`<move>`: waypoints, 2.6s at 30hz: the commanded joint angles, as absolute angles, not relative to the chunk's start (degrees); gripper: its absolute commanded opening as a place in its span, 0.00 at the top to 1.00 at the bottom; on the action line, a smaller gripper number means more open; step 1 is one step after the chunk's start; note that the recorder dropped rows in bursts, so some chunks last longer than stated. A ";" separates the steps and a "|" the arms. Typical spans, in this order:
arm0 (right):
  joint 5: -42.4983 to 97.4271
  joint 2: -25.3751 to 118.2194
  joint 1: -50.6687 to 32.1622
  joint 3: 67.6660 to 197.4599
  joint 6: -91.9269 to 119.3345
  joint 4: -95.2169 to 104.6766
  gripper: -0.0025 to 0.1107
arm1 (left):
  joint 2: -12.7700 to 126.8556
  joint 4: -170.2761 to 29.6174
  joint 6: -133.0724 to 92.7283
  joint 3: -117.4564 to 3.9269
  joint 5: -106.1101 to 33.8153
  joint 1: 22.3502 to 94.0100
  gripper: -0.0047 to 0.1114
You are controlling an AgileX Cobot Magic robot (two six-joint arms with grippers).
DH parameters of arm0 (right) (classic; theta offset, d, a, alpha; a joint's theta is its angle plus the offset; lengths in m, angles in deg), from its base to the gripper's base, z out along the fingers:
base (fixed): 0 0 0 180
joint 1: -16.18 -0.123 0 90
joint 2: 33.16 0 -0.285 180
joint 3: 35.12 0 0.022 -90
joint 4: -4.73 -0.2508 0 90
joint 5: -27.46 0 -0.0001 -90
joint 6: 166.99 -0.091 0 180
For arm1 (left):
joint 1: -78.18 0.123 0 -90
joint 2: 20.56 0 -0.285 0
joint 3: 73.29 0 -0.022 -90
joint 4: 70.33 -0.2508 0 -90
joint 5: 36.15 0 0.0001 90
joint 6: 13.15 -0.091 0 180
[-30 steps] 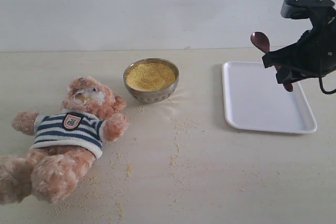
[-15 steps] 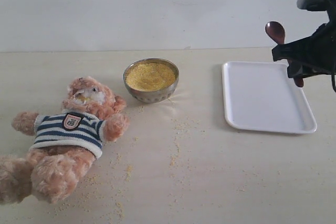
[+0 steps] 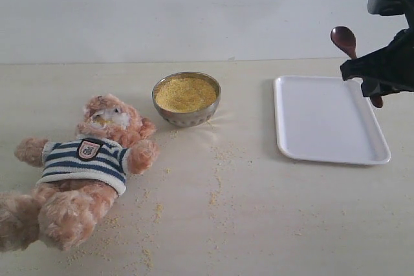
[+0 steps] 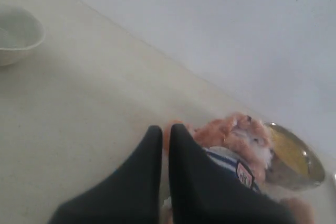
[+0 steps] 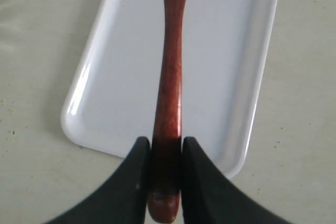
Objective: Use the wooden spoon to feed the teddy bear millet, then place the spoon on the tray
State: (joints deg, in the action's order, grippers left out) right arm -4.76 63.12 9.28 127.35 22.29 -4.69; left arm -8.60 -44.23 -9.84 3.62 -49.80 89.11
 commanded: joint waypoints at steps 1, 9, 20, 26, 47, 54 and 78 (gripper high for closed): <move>-4.64 62.43 9.65 127.05 22.73 0.20 0.98 | -8.41 -45.72 -13.15 3.93 -50.58 82.96 0.92; -4.83 62.43 9.65 127.05 22.36 -0.03 0.98 | -8.41 -45.96 -26.26 3.93 -44.59 81.55 0.92; -2.59 62.43 9.65 127.05 22.46 -0.03 0.98 | -8.41 -45.27 -28.14 3.93 -32.52 81.55 0.92; -0.11 62.53 9.65 127.05 22.29 -0.38 0.98 | -8.41 -45.27 -28.14 3.93 -36.78 81.55 0.92; 1.60 68.12 9.65 127.05 22.29 -2.55 0.98 | -8.41 -45.27 -27.97 3.93 -44.32 81.55 0.92; 1.06 68.12 9.65 127.05 21.89 -2.54 0.98 | -12.77 -45.54 -28.16 3.93 -44.39 81.55 0.92; 14.32 81.96 9.65 127.05 22.00 -2.66 0.98 | -12.77 -45.66 -28.16 3.93 -44.08 81.55 0.92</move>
